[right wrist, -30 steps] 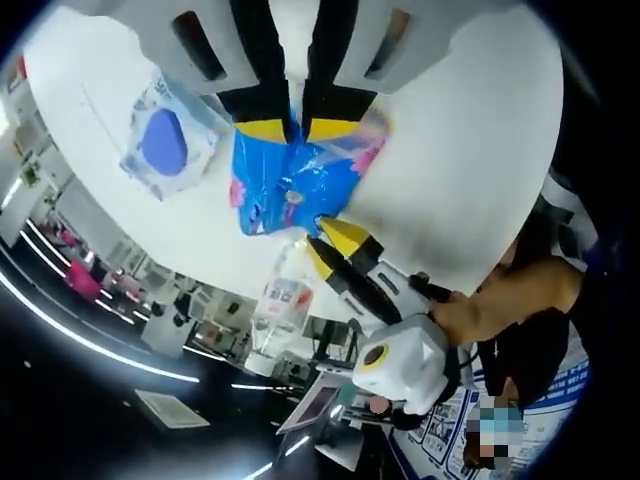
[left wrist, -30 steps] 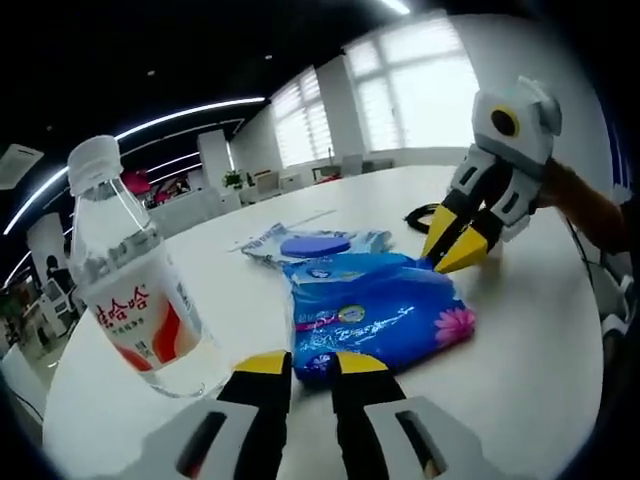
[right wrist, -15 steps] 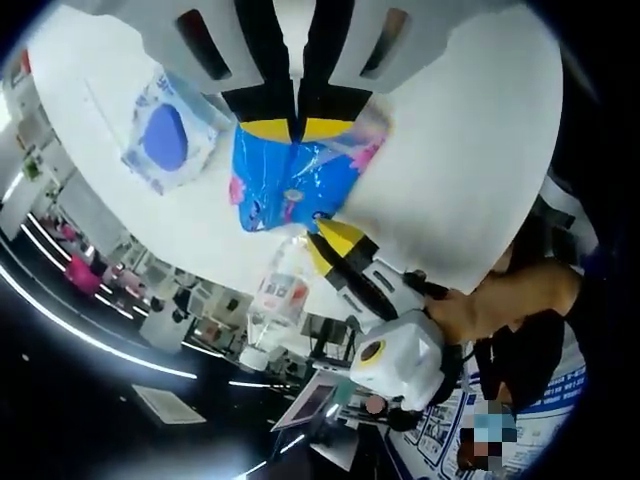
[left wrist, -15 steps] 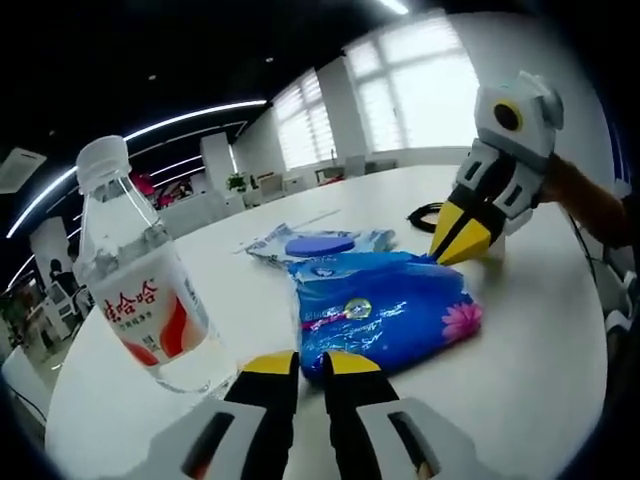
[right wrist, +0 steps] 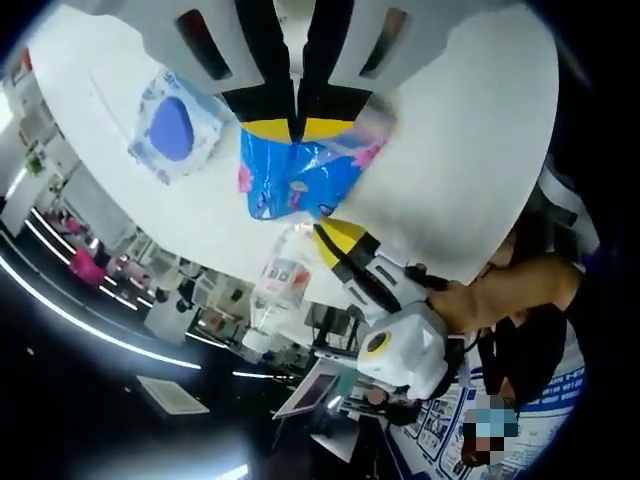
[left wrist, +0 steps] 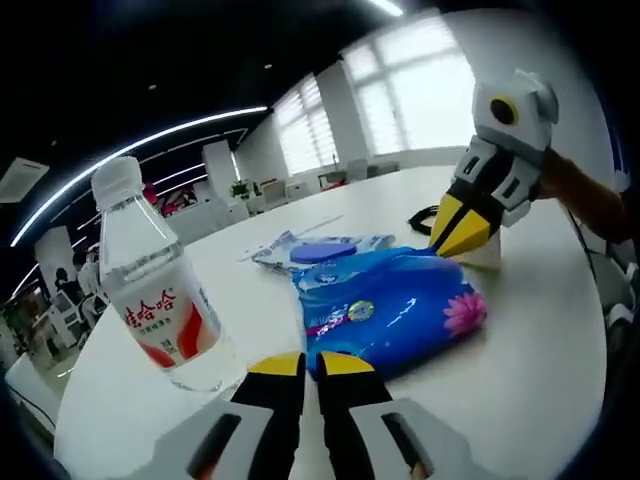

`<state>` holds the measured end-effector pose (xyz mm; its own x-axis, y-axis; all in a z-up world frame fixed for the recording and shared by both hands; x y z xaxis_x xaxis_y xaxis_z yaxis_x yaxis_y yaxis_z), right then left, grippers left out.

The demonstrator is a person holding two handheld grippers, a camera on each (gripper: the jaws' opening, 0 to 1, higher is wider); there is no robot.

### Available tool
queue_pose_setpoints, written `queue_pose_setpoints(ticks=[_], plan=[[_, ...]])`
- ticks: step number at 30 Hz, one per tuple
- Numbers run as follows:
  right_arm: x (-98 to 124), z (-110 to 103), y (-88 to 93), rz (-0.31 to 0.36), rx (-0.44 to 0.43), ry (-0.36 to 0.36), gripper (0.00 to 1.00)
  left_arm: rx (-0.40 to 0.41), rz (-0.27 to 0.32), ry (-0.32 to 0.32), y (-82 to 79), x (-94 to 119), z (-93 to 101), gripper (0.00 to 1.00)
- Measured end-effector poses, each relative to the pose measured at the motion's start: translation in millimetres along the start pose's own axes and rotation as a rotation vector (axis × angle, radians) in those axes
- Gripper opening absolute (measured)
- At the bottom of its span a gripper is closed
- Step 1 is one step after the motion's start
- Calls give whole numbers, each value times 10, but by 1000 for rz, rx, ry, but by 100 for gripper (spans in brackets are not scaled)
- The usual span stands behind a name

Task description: Arrange the tabletop items into an orderly group along one side of the table until the central work area is clear of visible clutter.

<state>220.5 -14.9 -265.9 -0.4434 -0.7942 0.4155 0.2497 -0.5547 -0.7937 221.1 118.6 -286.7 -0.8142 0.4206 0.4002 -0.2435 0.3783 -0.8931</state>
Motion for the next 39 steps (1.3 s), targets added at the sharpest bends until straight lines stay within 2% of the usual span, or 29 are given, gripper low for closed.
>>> queue_pose_setpoints(ticks=[3,11,14,18,20,22,24,26,29,34,37,39], plan=[[-28,9,23,-10,8,1,0,-18,-26,-9,31,-19,-16,3],[-32,-4,57,-22,8,-11,0,-9,-22,-30,58,-55,-66,9],[-37,2,57,-23,11,-11,0,-5,-27,-18,51,-85,-72,14],[-55,-11,60,-27,25,-17,0,17,-23,9,5,-146,-81,16],[-64,-17,59,-26,27,-22,0,31,-25,47,-8,-206,-47,15],[-70,-21,59,-25,29,-23,0,22,-46,76,21,-215,18,10],[-68,-30,63,-25,30,-27,0,-4,-53,36,24,-203,-22,6],[-71,-28,62,-23,30,-28,0,7,-51,41,24,-204,-17,4],[-65,-21,63,-21,31,-28,0,-21,-70,29,28,-206,-14,2],[-42,-25,70,-20,30,-27,0,-74,-93,18,20,-174,32,0],[-40,-26,74,-20,33,-24,0,-143,-89,15,1,-155,54,0],[-38,-32,75,-19,30,-25,0,-145,-94,23,27,-148,85,0]])
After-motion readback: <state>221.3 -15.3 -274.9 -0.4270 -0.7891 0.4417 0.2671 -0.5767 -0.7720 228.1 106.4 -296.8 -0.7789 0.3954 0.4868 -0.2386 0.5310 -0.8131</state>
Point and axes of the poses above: the point that each gripper's makers call its tool centre point, and the gripper's own axes: x roughly backward along the fingers, z roughly to its right, y roughly out of its underside, the point moved 2 cm from there along x, roughly backward along the fingers, and after that the axes turned 9 degrees about y, right-handed, at the moved point
